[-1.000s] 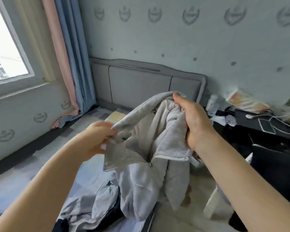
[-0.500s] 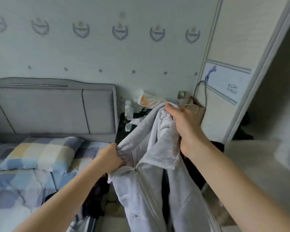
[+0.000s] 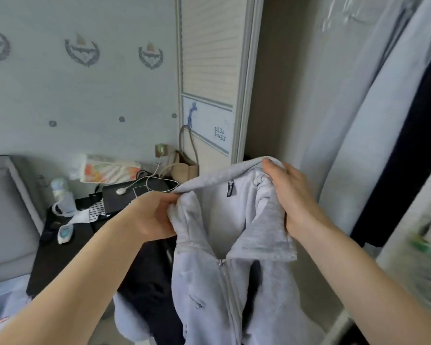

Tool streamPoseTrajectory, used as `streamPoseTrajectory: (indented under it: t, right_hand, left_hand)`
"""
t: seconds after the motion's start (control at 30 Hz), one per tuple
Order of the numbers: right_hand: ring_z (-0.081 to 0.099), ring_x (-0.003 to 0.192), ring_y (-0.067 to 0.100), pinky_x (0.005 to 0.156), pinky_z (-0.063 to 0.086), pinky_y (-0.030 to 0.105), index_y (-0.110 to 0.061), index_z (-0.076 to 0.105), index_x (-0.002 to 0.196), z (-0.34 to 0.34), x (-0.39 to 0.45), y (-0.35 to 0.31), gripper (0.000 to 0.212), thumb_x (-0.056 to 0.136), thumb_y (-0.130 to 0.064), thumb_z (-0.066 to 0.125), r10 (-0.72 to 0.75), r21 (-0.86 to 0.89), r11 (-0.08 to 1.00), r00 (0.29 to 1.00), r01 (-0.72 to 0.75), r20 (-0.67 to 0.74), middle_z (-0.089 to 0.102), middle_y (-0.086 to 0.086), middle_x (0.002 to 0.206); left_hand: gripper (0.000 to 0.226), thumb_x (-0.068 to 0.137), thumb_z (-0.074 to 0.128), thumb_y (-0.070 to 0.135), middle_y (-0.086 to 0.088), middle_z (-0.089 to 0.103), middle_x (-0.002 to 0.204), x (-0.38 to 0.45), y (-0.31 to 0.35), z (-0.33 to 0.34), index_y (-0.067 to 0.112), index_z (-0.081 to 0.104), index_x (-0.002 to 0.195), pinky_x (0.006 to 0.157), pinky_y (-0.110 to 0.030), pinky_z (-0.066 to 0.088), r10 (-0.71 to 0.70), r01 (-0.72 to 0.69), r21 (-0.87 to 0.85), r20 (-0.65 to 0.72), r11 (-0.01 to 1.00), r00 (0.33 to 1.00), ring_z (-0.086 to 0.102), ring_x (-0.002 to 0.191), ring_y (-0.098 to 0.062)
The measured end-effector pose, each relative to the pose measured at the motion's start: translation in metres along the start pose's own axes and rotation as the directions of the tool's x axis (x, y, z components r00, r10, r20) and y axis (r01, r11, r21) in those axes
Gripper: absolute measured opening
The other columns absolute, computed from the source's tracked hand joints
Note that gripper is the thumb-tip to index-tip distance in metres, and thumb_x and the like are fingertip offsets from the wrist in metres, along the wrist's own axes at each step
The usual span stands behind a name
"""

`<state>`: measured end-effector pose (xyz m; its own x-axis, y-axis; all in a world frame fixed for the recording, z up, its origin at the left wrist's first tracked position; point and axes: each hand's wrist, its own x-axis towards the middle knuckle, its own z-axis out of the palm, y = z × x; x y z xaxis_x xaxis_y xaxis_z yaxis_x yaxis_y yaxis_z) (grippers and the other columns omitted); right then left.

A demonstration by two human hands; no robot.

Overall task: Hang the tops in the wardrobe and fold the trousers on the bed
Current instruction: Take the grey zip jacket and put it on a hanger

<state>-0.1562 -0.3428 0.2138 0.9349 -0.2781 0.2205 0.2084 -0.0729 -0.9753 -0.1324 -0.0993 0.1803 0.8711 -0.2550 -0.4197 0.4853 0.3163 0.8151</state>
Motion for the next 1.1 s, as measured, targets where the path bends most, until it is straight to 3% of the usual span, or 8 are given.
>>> streamPoseTrajectory:
  t: [0.1, 0.23, 0.33, 0.5, 0.6, 0.73, 0.87, 1.1]
  right_hand:
    - [0.069, 0.088, 0.016, 0.088, 0.054, 0.037, -0.023, 0.066, 0.084, -0.024, 0.028, 0.015, 0.019, 0.090, -0.039, 0.059, 0.024, -0.026, 0.999, 0.990, -0.028, -0.140, 0.072, -0.002, 0.089]
    - [0.067, 0.090, 0.018, 0.089, 0.051, 0.039, -0.018, 0.064, 0.090, -0.043, 0.062, 0.028, 0.020, 0.093, -0.036, 0.056, 0.006, -0.042, 0.999, 0.951, -0.020, -0.309, 0.070, 0.009, 0.100]
    - [0.063, 0.084, 0.019, 0.084, 0.051, 0.039, -0.009, 0.062, 0.092, -0.045, 0.084, 0.030, 0.025, 0.092, -0.034, 0.059, -0.053, -0.089, 0.996, 0.931, 0.023, -0.361, 0.068, 0.016, 0.097]
    - [0.052, 0.068, 0.015, 0.063, 0.038, 0.031, 0.000, 0.057, 0.084, -0.035, 0.135, 0.021, 0.037, 0.090, -0.036, 0.060, -0.208, -0.385, 0.921, 0.900, 0.049, -0.384, 0.055, 0.005, 0.072]
    - [0.054, 0.067, 0.015, 0.059, 0.038, 0.028, -0.012, 0.054, 0.076, -0.033, 0.158, 0.013, 0.035, 0.090, -0.044, 0.056, -0.242, -0.632, 0.771, 0.884, -0.074, -0.399, 0.057, -0.002, 0.070]
    - [0.055, 0.066, 0.021, 0.057, 0.041, 0.030, -0.018, 0.048, 0.071, -0.029, 0.179, 0.007, 0.037, 0.093, -0.047, 0.043, -0.135, -0.862, 0.440, 0.930, -0.252, -0.340, 0.055, -0.001, 0.069]
    - [0.062, 0.054, 0.021, 0.066, 0.054, 0.030, -0.014, 0.057, 0.078, -0.026, 0.198, -0.016, 0.033, 0.095, -0.038, 0.042, -0.033, -0.918, 0.247, 0.944, -0.312, -0.329, 0.067, 0.006, 0.073]
    - [0.067, 0.084, 0.034, 0.078, 0.057, 0.045, -0.005, 0.063, 0.088, -0.039, 0.257, -0.094, 0.027, 0.090, -0.026, 0.046, -0.233, -0.891, 0.368, 0.901, -0.266, -0.365, 0.070, 0.015, 0.093]
  left_hand:
    - [0.026, 0.083, 0.060, 0.027, -0.006, 0.067, 0.072, 0.030, 0.037, 0.027, 0.008, 0.072, 0.069, 0.064, -0.031, 0.051, -0.007, 0.002, 0.075, 0.069, 0.997, 0.998, 0.068, 0.064, -0.021]
    - [0.023, 0.074, 0.075, 0.029, -0.008, 0.067, 0.080, 0.071, 0.073, 0.061, 0.007, 0.072, 0.080, 0.072, -0.032, 0.055, -0.003, -0.043, 0.275, 0.167, 0.960, 0.986, 0.068, 0.074, -0.022]
    - [0.033, 0.086, 0.069, 0.030, -0.010, 0.070, 0.071, 0.103, 0.094, 0.082, 0.004, 0.074, 0.066, 0.053, -0.024, 0.055, 0.094, -0.125, 0.275, 0.122, 0.953, 0.988, 0.070, 0.059, -0.017]
    - [0.033, 0.091, 0.066, 0.033, -0.010, 0.069, 0.107, 0.164, 0.147, 0.104, 0.004, 0.067, 0.108, 0.083, -0.035, 0.053, 0.138, -0.166, 0.113, 0.218, 0.980, 0.966, 0.066, 0.100, -0.023]
    - [0.045, 0.091, 0.066, 0.032, -0.010, 0.066, 0.124, 0.192, 0.167, 0.116, 0.003, 0.063, 0.125, 0.103, -0.039, 0.047, 0.149, -0.169, 0.049, 0.273, 0.984, 0.951, 0.062, 0.116, -0.024]
    - [0.044, 0.091, 0.066, 0.032, -0.012, 0.066, 0.123, 0.227, 0.185, 0.131, 0.002, 0.064, 0.124, 0.103, -0.038, 0.046, 0.169, -0.188, 0.023, 0.345, 0.982, 0.923, 0.063, 0.113, -0.024]
    - [0.042, 0.092, 0.066, 0.029, -0.016, 0.068, 0.119, 0.252, 0.201, 0.154, 0.000, 0.064, 0.123, 0.101, -0.040, 0.049, 0.192, -0.224, 0.032, 0.409, 0.974, 0.892, 0.064, 0.111, -0.028]
    - [0.013, 0.090, 0.068, 0.020, -0.013, 0.071, 0.088, 0.278, 0.230, 0.198, 0.007, 0.068, 0.090, 0.074, -0.031, 0.055, 0.339, -0.411, 0.047, 0.484, 0.911, 0.807, 0.068, 0.075, -0.021]
